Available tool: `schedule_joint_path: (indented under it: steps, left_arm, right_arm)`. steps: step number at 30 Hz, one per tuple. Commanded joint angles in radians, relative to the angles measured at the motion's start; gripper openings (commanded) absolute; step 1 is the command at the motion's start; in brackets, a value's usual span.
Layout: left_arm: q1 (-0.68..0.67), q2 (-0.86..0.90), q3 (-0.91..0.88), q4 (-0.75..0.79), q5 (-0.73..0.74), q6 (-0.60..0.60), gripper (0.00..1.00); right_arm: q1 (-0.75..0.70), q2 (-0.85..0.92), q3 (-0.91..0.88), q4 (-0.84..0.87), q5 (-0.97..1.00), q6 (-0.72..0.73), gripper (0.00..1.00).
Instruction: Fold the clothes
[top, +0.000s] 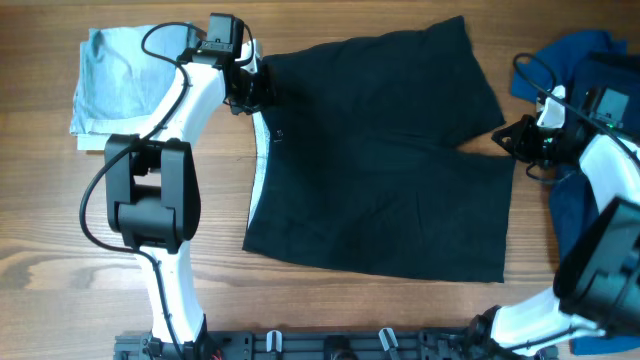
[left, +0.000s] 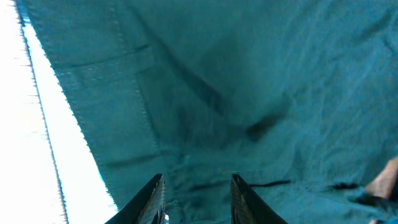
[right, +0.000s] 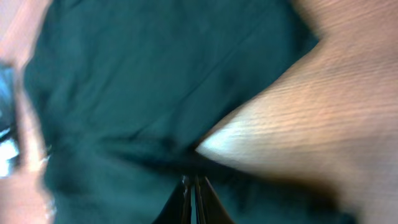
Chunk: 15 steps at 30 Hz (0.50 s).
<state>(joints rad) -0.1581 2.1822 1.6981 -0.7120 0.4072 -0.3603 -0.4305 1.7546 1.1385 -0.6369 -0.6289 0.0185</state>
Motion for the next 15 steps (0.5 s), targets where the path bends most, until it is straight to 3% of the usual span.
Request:
schedule_joint_path:
  steps: [1,6,10,15]
  left_arm:
    - [0.001,0.006,0.003,0.008,-0.027,0.016,0.34]
    - [0.001,0.006,0.003,0.008,-0.027,0.016,0.34]
    - [0.001,0.006,0.003,0.004,-0.027,0.016,0.35]
    - [0.001,0.006,0.003,0.0,-0.028,0.017,0.36]
  right_arm:
    - [0.04,-0.053,0.013,-0.109,-0.006,0.037,0.04]
    - [0.094,-0.045,-0.059,-0.121,0.272,0.168,0.04]
    - [0.095,-0.039,-0.087,-0.069,0.407,0.173,0.04]
    - [0.095,-0.008,-0.105,0.021,0.465,0.194,0.04]
